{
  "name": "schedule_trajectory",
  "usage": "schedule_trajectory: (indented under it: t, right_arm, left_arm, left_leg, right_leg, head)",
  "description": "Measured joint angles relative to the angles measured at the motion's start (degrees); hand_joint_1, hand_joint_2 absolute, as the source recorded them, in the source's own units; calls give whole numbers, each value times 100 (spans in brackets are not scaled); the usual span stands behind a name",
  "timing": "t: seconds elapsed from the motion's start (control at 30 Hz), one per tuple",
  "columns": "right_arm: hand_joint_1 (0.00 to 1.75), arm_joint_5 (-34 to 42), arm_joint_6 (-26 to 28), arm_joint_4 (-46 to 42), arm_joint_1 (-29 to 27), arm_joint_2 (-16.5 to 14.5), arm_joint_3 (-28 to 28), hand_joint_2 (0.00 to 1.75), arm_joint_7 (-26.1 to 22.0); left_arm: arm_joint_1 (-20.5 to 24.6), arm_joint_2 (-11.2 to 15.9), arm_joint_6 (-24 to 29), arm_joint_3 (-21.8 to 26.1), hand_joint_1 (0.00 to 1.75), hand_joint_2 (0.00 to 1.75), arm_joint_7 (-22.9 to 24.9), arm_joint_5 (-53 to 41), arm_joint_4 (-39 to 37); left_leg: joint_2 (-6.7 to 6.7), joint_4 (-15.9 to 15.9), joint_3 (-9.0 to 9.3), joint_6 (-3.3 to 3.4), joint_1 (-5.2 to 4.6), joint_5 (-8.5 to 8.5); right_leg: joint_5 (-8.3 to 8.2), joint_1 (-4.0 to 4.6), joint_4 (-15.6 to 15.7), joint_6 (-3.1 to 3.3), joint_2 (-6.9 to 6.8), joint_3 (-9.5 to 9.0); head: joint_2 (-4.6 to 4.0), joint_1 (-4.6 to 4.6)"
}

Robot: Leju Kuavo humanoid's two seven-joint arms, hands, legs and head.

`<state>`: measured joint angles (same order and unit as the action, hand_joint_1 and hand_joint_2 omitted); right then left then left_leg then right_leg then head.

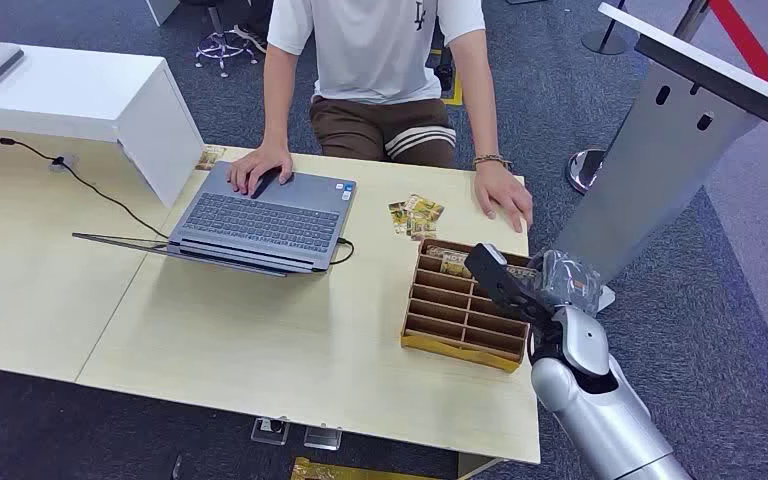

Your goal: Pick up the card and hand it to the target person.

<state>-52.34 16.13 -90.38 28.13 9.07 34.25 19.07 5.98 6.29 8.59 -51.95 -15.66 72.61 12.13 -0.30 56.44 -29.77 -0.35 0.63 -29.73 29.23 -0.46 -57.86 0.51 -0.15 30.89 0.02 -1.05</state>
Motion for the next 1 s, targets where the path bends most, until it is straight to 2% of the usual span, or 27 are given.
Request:
schedule_trajectory:
  t: [1.0]
  right_arm:
    - [141,-27,108,4,0,-6,8,175,-93]
  left_arm:
    - [2,-6,4,-1,0,175,7,0,0]
  left_leg:
    - [0,0,-1,0,0,0]
  right_leg:
    - [0,0,0,0,0,0]
  head:
    - [0,-2]
